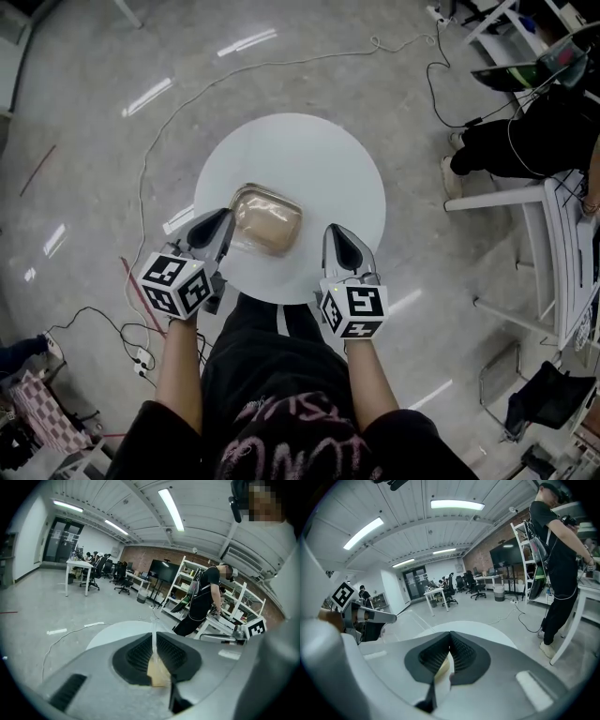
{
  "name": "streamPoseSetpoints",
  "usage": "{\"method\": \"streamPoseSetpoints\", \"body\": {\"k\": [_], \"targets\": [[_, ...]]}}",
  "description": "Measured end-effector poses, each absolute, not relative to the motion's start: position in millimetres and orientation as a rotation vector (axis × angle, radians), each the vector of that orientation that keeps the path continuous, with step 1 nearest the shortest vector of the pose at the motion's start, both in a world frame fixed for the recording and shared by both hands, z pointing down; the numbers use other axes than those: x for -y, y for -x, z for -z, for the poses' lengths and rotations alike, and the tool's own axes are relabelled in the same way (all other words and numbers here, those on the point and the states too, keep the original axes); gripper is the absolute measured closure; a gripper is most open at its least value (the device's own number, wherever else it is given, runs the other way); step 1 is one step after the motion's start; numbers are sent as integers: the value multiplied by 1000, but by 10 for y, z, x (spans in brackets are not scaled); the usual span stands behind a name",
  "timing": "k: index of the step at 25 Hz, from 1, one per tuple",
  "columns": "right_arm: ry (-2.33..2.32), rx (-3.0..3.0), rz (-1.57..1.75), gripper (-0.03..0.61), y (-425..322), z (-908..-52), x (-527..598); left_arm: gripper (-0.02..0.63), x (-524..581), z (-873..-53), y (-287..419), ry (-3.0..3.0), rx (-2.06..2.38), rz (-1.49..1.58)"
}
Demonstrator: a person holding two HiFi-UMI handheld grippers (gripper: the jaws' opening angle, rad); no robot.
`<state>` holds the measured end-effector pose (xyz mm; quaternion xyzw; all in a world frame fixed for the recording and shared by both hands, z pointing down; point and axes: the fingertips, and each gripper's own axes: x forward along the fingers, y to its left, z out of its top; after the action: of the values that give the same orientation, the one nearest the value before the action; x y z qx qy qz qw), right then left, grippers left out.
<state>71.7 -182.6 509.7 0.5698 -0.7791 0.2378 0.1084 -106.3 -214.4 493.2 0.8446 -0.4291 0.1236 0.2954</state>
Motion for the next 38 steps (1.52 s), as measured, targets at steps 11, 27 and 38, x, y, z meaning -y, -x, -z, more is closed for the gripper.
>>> {"method": "streamPoseSetpoints", "body": {"k": [11,27,38], "targets": [[-1692,2368,-637,578,-658,-4709,1821,586,2032,-4506,1114,-2307,1201,-257],[-1692,2483,-448,580,-639,-4044,1827,586,1875,-3847,1175,-2401,1306,-123],[-1668,2558,-330,580,-619,-3644,1786,586,1739,-3353,1263,-2475,1399,-35]]}}
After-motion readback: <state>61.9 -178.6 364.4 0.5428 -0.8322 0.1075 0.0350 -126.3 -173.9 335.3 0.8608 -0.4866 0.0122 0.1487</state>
